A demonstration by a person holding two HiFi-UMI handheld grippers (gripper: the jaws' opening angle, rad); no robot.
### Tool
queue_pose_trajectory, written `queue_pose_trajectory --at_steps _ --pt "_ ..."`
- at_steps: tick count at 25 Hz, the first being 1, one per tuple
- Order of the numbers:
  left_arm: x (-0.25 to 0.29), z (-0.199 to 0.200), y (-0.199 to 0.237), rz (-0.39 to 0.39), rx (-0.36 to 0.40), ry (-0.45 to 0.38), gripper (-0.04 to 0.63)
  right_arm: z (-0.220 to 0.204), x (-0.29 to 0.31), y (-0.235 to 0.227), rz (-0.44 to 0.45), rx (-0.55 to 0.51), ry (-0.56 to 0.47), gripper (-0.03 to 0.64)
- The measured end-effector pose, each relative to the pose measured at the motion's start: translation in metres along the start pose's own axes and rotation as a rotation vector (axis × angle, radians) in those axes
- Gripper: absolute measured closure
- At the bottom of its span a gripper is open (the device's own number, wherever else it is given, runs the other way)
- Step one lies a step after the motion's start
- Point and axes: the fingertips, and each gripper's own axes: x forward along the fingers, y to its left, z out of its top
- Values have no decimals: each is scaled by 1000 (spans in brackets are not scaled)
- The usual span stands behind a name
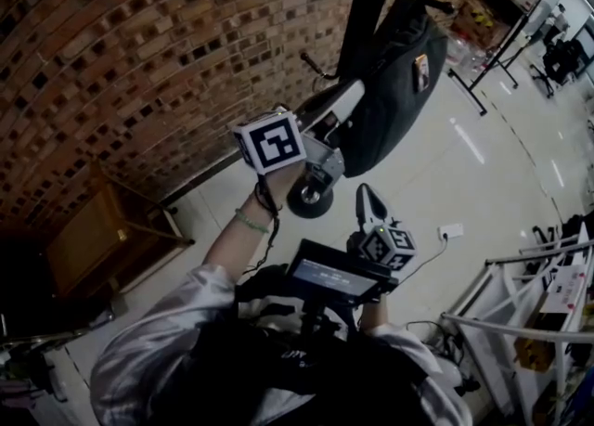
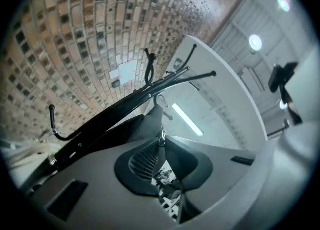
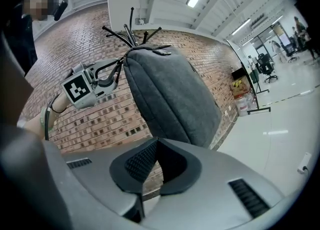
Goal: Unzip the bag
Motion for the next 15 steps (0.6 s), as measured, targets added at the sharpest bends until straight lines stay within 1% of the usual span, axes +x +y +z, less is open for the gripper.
queue_pose_trajectory --at_steps 2,3,4,6,9,13,15 --pt "1 7 -4 -57 -145 -60 555 0 0 1 6 -2 6 629" --pt "3 11 -8 -91 -193 -83 557 0 -1 1 6 -4 10 629" --pt "5 13 -10 -113 -216 -95 558 1 -2 0 4 -5 12 629" --pt "7 14 -10 -121 -214 -94 558 1 -3 -5 1 -5 11 629" --pt "12 9 -7 -102 -200 -81 566 2 -4 -11 -4 -6 10 629" --pt "12 4 -2 -104 -267 -98 571 2 -4 -12 1 -9 13 629" --pt "10 5 0 -108 -284 -117 575 2 -4 -14 3 -10 17 629"
